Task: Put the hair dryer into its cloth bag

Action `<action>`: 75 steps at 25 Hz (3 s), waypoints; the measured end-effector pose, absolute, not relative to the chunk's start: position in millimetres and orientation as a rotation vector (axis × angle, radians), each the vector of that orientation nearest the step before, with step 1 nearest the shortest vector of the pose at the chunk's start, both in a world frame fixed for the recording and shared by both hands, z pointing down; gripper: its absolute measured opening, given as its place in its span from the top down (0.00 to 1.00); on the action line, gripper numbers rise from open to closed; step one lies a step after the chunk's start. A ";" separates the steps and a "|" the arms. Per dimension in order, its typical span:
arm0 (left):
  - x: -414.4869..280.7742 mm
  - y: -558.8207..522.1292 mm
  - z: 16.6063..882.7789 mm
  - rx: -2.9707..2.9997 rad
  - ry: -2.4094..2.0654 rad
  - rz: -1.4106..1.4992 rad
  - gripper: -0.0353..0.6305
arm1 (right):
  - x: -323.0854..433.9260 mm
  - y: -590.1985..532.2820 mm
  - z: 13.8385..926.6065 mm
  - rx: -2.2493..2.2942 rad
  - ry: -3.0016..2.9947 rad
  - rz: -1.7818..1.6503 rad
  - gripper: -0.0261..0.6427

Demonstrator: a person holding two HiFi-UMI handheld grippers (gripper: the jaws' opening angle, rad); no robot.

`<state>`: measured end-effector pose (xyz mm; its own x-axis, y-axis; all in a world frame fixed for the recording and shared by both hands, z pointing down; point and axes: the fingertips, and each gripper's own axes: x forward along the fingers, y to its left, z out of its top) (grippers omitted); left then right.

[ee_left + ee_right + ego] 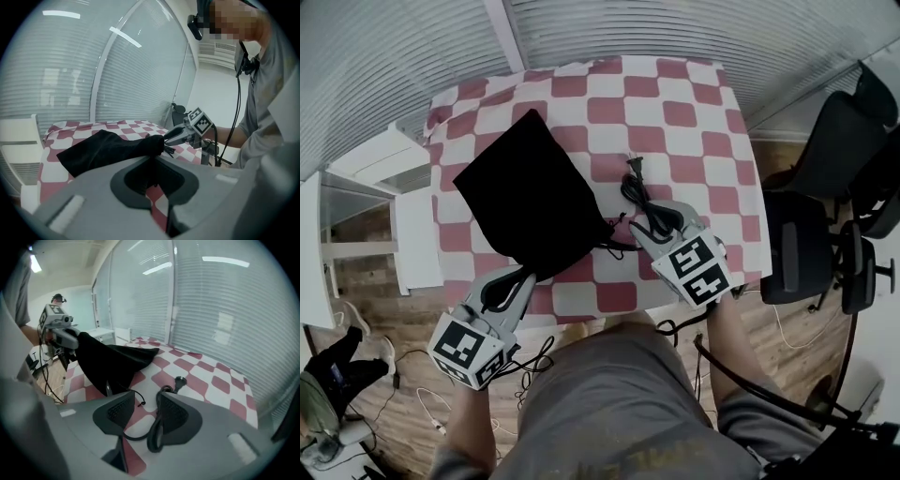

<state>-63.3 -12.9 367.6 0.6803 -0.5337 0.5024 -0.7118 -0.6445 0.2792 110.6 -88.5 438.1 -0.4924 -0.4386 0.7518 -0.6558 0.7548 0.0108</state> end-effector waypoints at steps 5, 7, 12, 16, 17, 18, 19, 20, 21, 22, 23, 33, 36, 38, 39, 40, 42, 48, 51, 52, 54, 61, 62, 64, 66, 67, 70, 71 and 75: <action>-62.7 -15.9 368.0 2.411 -0.986 0.511 0.92 | 131.6 -111.6 477.5 0.879 -2.007 0.452 0.54; -62.4 -16.9 368.0 2.403 -0.995 0.504 0.92 | 135.0 -117.4 491.6 0.886 -1.964 0.481 0.53; -61.9 -20.3 367.9 2.386 -1.010 0.492 0.92 | 136.2 -123.5 509.1 0.845 -1.936 0.555 0.54; -63.7 -21.3 368.3 2.384 -1.010 0.476 0.92 | 134.0 -125.2 505.9 0.854 -1.967 0.515 0.72; -63.4 -21.6 368.3 2.387 -1.005 0.479 0.92 | 133.3 -125.0 503.7 0.864 -1.977 0.485 0.72; -63.2 -22.0 368.2 2.392 -1.001 0.483 0.92 | 131.8 -124.7 500.3 0.874 -1.994 0.454 0.72; -63.2 -22.4 368.0 2.398 -0.996 0.488 0.92 | 129.3 -124.3 495.2 0.884 -2.021 0.426 0.72; -63.4 -22.5 367.9 2.403 -0.992 0.494 0.92 | 126.4 -123.6 488.7 0.892 -2.055 0.399 0.72; -63.7 -22.4 367.8 2.407 -0.989 0.498 0.92 | 123.2 -122.5 481.0 0.898 -2.092 0.368 0.72; -64.2 -22.2 367.6 2.408 -0.987 0.501 0.92 | 120.0 -121.0 472.2 0.900 -2.132 0.331 0.72; -64.6 -22.0 367.3 2.409 -0.985 0.503 0.92 | 116.8 -119.2 462.4 0.898 -2.174 0.284 0.72; -70.0 -22.3 368.8 2.407 -0.976 0.465 0.92 | 65.3 -41.9 371.1 0.577 -2.348 -0.501 0.72; -71.0 -21.2 370.1 2.415 -0.962 0.477 0.92 | 50.2 -15.0 379.3 0.418 -2.243 -0.636 0.72; -71.6 -19.3 371.0 2.421 -0.951 0.486 0.92 | 42.1 -1.6 388.6 0.335 -2.190 -0.677 0.72; -71.8 -18.3 371.4 2.423 -0.946 0.487 0.92 | 38.8 3.6 393.4 0.300 -2.170 -0.685 0.72; -71.9 -17.4 371.6 2.423 -0.941 0.486 0.92 | 36.2 8.0 398.2 0.268 -2.152 -0.689 0.72; -71.9 -15.6 371.6 2.425 -0.934 0.485 0.92 | 32.0 15.1 407.4 0.210 -2.118 -0.689 0.72; -69.4 -5.8 371.8 2.460 -0.913 0.523 0.92 | 25.0 22.4 431.4 0.123 -2.055 -0.629 0.72; -68.9 0.5 373.4 2.487 -0.904 0.564 0.92 | 21.8 16.3 437.4 0.126 -2.036 -0.588 0.72; -68.8 2.5 373.9 2.493 -0.901 0.573 0.92 | 20.5 13.5 438.6 0.129 -2.030 -0.575 0.72; -68.5 5.3 374.7 2.504 -0.899 0.583 0.92 | 18.0 7.5 440.9 0.139 -2.015 -0.554 0.72; -58.9 12.6 381.6 2.587 -0.873 0.697 0.92 | 17.4 -18.5 445.1 0.317 -2.006 -0.377 0.72; -57.0 14.7 384.9 2.593 -0.863 0.717 0.92 | 18.3 -23.2 445.8 0.356 -2.002 -0.338 0.72; -53.6 17.6 390.9 2.594 -0.850 0.739 0.92 | 20.2 -32.9 449.9 0.436 -1.981 -0.274 0.72; -51.2 17.7 395.6 2.582 -0.851 0.733 0.92 | 19.4 -40.6 454.6 0.492 -1.975 -0.248 0.72; -50.4 16.7 397.2 2.573 -0.855 0.722 0.92 | 18.2 -42.7 456.3 0.504 -1.986 -0.239 0.71; -49.6 12.4 398.6 2.541 -0.877 0.675 0.92 | 15.7 -40.2 457.8 0.457 -2.041 -0.181 0.64; -49.8 11.3 398.6 2.533 -0.885 0.662 0.92 | 15.8 -37.1 457.0 0.425 -2.056 -0.165 0.59; -51.4 9.9 398.5 2.512 -0.913 0.640 0.92 | 22.5 -25.8 447.9 0.337 -2.102 -0.153 0.54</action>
<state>-51.4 9.9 398.5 0.6835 -0.4945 0.5369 -0.6732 -0.7113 0.2019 22.5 -25.8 447.9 -0.4962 -0.2995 0.8149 -0.1781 0.9538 0.2421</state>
